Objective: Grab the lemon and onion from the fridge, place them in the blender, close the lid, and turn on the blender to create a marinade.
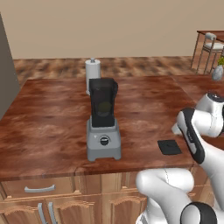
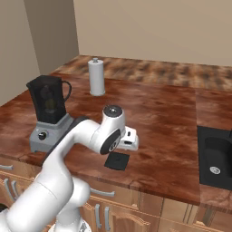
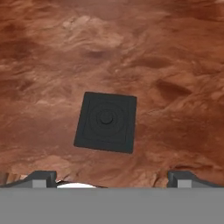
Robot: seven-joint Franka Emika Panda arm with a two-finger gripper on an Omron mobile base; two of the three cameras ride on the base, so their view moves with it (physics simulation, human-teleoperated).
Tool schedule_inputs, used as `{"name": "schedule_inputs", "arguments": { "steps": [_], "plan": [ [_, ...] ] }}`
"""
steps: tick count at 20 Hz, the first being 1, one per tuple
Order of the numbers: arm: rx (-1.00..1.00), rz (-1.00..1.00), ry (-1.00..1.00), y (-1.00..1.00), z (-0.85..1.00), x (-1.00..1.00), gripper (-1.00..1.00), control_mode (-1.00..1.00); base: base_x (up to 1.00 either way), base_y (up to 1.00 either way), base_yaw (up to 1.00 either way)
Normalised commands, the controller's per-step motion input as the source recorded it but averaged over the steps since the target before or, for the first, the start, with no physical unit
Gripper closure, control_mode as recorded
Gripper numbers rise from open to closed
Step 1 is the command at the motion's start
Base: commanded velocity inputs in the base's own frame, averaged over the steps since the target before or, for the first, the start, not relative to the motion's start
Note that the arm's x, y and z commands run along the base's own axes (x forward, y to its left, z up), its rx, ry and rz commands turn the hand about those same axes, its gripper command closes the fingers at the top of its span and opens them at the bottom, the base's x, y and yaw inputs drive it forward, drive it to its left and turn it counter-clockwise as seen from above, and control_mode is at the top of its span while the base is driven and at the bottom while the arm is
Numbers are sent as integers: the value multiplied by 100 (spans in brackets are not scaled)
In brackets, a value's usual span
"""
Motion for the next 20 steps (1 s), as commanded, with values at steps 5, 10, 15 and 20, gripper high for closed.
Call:
{"name": "schedule_inputs", "arguments": {
  "steps": [5,10,15,20],
  "plan": [
    [5,0,10,0,-39,19,-100,-100,0,0,0],
    [5,0,10,0,-43,23,-100,-100,0,0,0],
    [0,0,12,4,-41,27,-100,-100,0,0,0],
    [0,0,9,2,-30,26,-100,-100,0,0,0]
  ]
}}
